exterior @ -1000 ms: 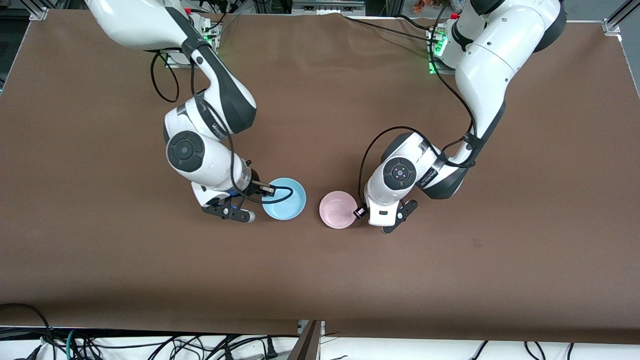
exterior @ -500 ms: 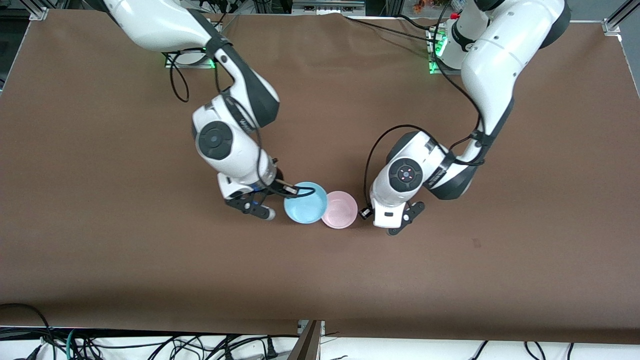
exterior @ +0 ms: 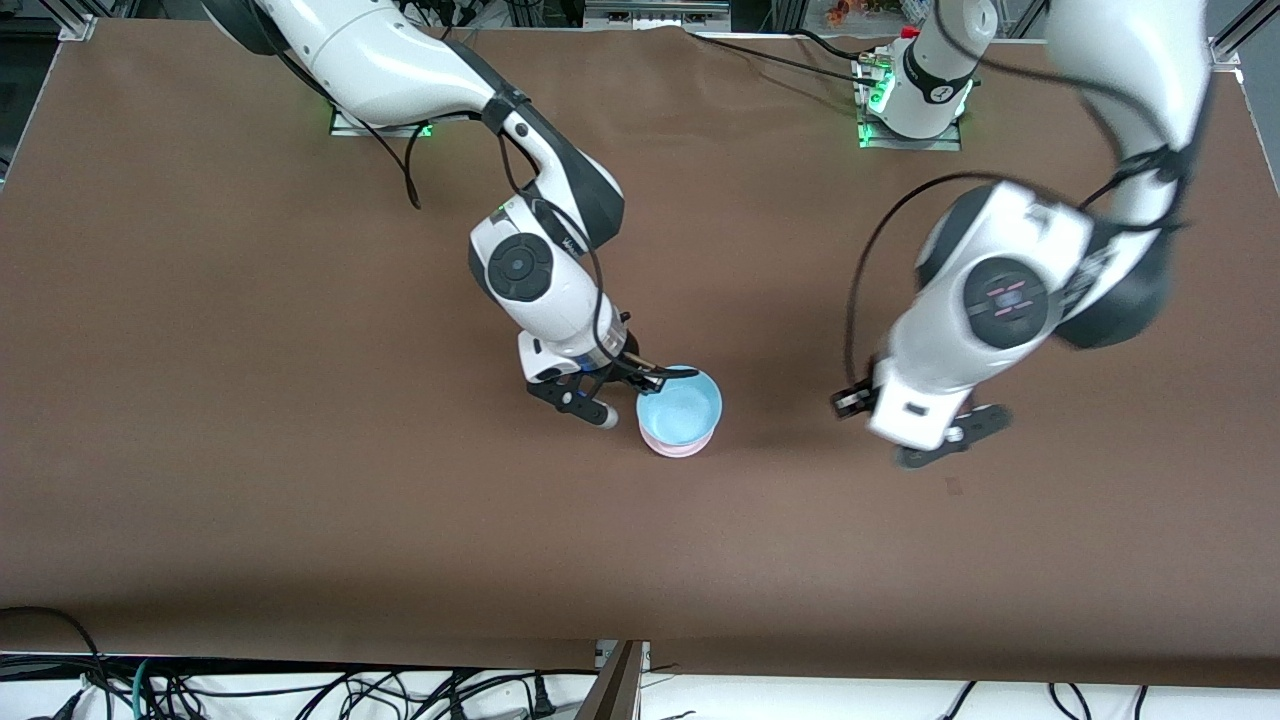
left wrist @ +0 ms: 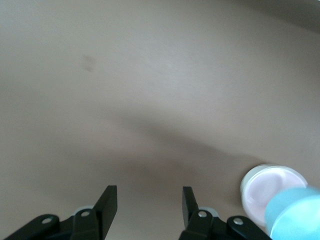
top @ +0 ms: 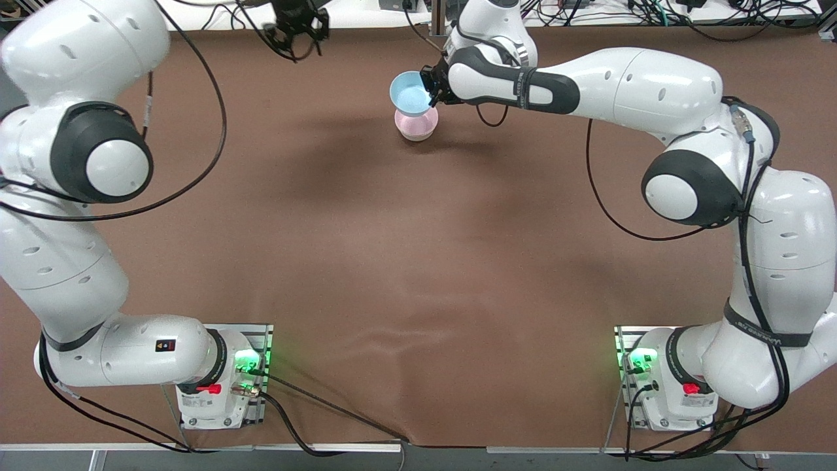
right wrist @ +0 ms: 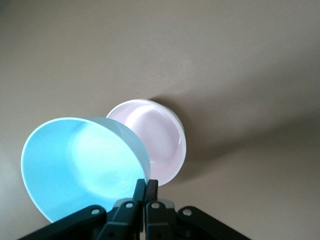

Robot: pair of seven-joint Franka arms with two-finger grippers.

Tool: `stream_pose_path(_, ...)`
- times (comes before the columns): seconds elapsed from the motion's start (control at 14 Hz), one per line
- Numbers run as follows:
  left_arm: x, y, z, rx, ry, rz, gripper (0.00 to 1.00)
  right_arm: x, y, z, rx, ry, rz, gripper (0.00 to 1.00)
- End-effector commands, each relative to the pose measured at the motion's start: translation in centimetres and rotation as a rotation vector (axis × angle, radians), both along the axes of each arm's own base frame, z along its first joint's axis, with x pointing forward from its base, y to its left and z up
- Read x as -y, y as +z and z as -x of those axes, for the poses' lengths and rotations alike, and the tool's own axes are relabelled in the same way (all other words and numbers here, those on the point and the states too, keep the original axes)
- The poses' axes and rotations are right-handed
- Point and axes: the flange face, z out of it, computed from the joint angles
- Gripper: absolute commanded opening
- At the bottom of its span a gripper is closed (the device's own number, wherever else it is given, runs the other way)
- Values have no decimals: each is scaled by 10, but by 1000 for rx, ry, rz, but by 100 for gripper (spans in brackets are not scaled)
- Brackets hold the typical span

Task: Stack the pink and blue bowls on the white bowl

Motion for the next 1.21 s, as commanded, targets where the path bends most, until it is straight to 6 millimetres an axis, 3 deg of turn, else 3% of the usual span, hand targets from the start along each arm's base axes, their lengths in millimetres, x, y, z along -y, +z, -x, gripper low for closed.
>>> stream_pose_path(0.0, -33, 56, 4, -37, -128, 1, 62, -6, -8, -8, 19, -19, -14, 0)
stream_pose_path(0.21, -78, 107, 18, -20, -238, -10, 64, -5, -31, -13, 29, -14, -15, 0)
stream_pose_path(0.29, -82, 117, 24, -16, -273, -17, 64, -2, -33, -15, 36, -8, -6, 0)
stream_pose_path(0.71, -81, 111, 44, -90, -396, -56, 65, 2, -51, -14, 20, 20, 22, 0)
stream_pose_path(1.14, -99, 104, 56, -82, -465, -77, 63, 3, -57, -9, -29, 31, 52, 0)
